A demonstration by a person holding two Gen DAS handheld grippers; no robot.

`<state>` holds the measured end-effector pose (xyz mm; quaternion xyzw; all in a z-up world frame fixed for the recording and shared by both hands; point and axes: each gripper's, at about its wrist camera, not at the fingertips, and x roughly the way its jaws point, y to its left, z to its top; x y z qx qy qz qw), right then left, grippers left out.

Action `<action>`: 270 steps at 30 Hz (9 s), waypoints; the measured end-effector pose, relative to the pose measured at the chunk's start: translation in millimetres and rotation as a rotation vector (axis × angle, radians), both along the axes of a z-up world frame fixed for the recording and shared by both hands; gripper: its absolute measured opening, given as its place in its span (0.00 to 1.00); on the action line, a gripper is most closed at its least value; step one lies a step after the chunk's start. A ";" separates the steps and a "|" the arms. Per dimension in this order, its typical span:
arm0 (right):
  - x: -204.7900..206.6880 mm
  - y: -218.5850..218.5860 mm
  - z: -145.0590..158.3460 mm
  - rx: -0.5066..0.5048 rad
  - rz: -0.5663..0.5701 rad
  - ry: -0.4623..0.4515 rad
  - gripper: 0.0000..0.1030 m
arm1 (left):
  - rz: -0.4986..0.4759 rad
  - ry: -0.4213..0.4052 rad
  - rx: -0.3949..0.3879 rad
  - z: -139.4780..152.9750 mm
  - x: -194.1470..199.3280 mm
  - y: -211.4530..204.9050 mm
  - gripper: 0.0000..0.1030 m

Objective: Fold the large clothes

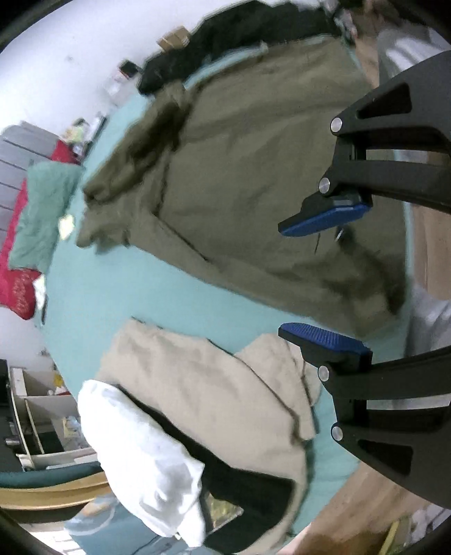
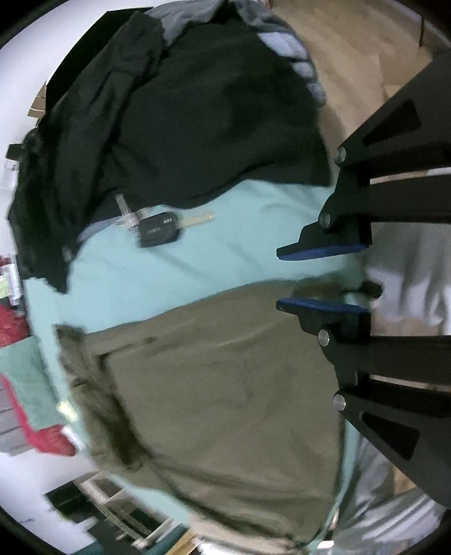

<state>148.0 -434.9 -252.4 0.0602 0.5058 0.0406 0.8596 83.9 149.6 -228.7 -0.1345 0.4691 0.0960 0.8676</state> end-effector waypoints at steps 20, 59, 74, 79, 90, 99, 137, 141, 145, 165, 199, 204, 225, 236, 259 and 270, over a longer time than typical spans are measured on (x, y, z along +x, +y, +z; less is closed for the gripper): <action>8.9 51.2 -53.9 -0.031 -0.030 -0.018 0.28 | -0.052 0.175 0.062 -87.4 -11.2 -15.7 0.60; -123.6 -8.2 202.4 0.288 -0.107 -0.583 0.07 | -0.017 -0.377 -0.050 185.8 -153.9 -22.7 0.08; -156.7 -30.5 237.4 0.249 -0.138 -0.665 0.07 | -0.011 -0.438 -0.046 229.5 -176.3 -21.3 0.07; -114.8 -41.9 227.5 0.275 -0.162 -0.659 0.07 | 0.023 -0.424 -0.079 222.6 -135.9 -13.4 0.07; 6.9 -40.6 208.0 0.300 -0.165 -0.627 0.07 | 0.075 -0.383 -0.087 194.9 -16.0 -3.1 0.08; 117.3 -32.9 165.7 0.324 -0.174 -0.537 0.07 | 0.096 -0.292 -0.064 144.7 95.8 1.2 0.08; 230.8 63.9 11.5 0.238 0.157 0.036 0.82 | -0.451 0.036 0.049 11.8 222.2 -84.7 0.42; 231.9 79.8 -13.7 0.207 0.207 0.071 0.02 | -0.458 0.077 0.096 -12.7 235.5 -95.5 0.00; 237.9 85.7 -8.8 0.190 0.150 -0.002 0.01 | -0.351 -0.025 0.086 6.2 243.3 -89.4 0.00; 225.4 0.4 -1.2 0.181 0.145 -0.024 0.88 | -0.225 -0.014 0.050 -6.1 174.1 11.4 0.61; 142.1 -25.2 37.1 0.105 -0.029 -0.141 0.63 | -0.038 -0.088 -0.148 -12.3 115.8 30.4 0.68; 99.4 -26.2 7.9 0.179 -0.024 -0.049 0.63 | -0.058 -0.051 -0.213 -43.9 84.3 8.8 0.70; 63.0 -9.0 -54.0 0.614 -0.261 0.012 0.33 | -0.097 0.003 -0.246 -86.1 54.3 -35.9 0.23; 59.8 -1.7 12.3 0.369 -0.139 -0.033 0.11 | -0.099 0.012 -0.252 -42.9 32.9 -48.9 0.14; 47.6 -11.8 14.2 -0.064 -0.067 -0.011 0.37 | -0.037 0.048 -0.053 -9.2 10.1 -78.4 0.54; 70.5 75.1 43.0 -0.013 0.160 -0.187 0.61 | 0.005 -0.204 0.018 58.0 39.4 -115.3 0.56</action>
